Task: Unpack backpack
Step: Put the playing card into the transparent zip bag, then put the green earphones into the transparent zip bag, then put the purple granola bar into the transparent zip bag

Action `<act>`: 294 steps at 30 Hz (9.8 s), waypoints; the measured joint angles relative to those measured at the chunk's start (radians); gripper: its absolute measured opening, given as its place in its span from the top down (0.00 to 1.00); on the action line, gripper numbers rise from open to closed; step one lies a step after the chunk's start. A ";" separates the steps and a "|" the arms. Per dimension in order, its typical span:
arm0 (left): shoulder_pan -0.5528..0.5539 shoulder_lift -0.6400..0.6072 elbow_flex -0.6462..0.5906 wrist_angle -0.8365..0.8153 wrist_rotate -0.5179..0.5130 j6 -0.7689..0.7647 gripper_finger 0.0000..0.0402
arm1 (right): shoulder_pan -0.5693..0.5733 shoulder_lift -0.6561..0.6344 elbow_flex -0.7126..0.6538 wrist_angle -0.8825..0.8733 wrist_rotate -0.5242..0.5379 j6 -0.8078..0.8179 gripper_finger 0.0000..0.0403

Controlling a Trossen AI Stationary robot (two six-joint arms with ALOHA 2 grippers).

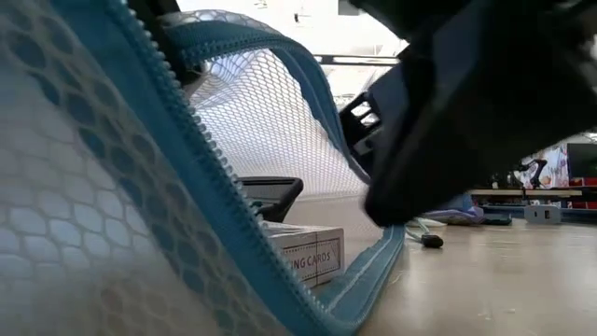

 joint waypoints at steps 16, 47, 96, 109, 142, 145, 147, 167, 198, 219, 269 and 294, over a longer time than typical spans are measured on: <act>0.001 0.000 0.000 0.007 -0.014 -0.011 1.00 | 0.074 -0.004 0.000 0.042 0.270 -0.223 0.68; 0.011 0.000 0.000 0.015 -0.013 -0.063 1.00 | 0.086 0.095 0.389 -0.712 0.208 -0.152 0.37; -0.056 -0.003 0.024 -0.045 -0.158 -0.091 1.00 | 0.038 0.092 0.396 -0.526 0.321 -0.044 0.32; -0.043 -0.007 0.043 -0.011 -0.143 -0.055 1.00 | -0.059 0.129 0.397 -0.298 0.475 0.100 0.07; -0.056 -0.005 0.042 -0.107 -0.018 -0.122 1.00 | 0.068 -0.026 0.344 -1.218 0.806 0.271 0.16; -0.053 -0.005 0.042 -0.107 -0.020 -0.156 1.00 | -0.009 -0.056 0.230 -1.191 0.798 0.303 0.18; -0.053 -0.005 0.042 -0.105 -0.021 -0.168 1.00 | -0.071 -0.099 0.141 -1.126 0.739 0.314 0.20; -0.051 -0.003 0.029 -0.105 -0.022 -0.186 1.00 | -0.279 -0.280 -0.366 -0.426 0.492 0.457 0.51; -0.072 -0.004 0.035 0.204 -0.162 0.224 1.00 | -0.015 0.084 0.381 -0.342 0.321 -0.090 0.95; -0.073 -0.005 0.035 0.185 -0.060 0.172 1.00 | 0.066 0.027 0.452 -0.744 0.434 -0.131 0.41; -0.040 -0.005 0.030 0.117 -0.021 0.023 1.00 | -0.242 -0.579 -0.556 -0.605 0.583 0.526 0.97; -0.040 -0.005 0.029 0.103 -0.222 0.023 1.00 | 0.045 -0.138 0.138 -0.509 0.448 0.110 1.00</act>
